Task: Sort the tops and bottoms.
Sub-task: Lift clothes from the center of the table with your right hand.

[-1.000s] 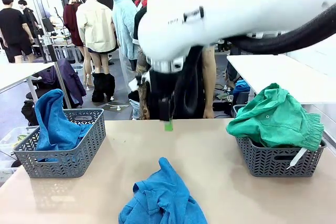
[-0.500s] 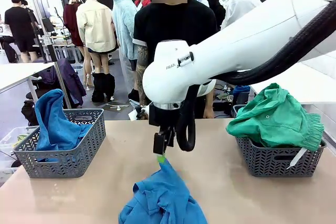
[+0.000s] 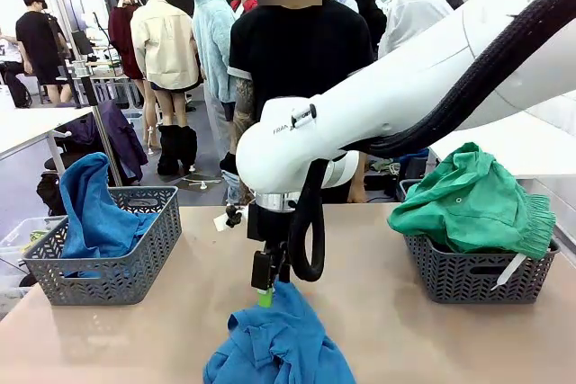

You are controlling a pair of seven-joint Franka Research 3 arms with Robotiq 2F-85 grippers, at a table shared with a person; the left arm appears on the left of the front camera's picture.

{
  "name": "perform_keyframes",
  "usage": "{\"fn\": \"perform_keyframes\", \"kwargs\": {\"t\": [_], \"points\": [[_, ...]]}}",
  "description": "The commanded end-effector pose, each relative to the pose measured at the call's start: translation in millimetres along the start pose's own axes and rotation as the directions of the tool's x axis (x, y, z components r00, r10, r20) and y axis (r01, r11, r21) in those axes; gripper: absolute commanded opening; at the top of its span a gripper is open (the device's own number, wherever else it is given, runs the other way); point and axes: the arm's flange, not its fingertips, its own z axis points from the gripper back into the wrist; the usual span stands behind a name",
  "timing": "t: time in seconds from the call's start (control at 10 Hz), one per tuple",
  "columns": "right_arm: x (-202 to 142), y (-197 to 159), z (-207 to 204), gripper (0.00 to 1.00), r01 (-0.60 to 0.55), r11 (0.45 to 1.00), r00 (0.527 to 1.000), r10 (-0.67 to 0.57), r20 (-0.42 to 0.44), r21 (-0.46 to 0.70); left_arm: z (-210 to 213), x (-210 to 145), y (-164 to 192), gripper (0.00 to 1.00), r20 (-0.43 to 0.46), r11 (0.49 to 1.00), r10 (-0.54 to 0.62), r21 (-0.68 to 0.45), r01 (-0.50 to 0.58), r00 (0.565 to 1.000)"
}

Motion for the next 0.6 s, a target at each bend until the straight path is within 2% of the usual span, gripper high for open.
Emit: {"fn": "perform_keyframes", "kwargs": {"t": [0.0, 0.1, 0.4, 0.5], "points": [[-0.9, 8.9, -14.8, 1.0, 0.058, 0.998, 0.997, -0.06, -0.051, -0.036, 0.7, -3.1, -0.6, 0.81, -0.004, 1.0, 0.006, 0.017, -0.006, 1.0], [-0.3, 13.9, -22.4, 1.0, 0.047, 0.995, 0.994, -0.056, -0.099, -0.09, 0.7, -3.1, -0.6, 0.81, -0.004, 1.0, 0.006, 0.017, -0.006, 1.0], [4.2, 21.5, -36.4, 1.0, 0.008, 0.994, 0.976, -0.031, -0.214, -0.11, 0.7, -3.1, -0.6, 0.81, -0.004, 1.0, 0.006, 0.017, -0.006, 1.0], [4.7, 23.2, -38.8, 1.0, -0.005, 0.995, 0.974, -0.018, -0.224, -0.1, 0.7, -3.1, -0.6, 0.81, -0.004, 1.0, 0.006, 0.017, -0.006, 1.0]]}}
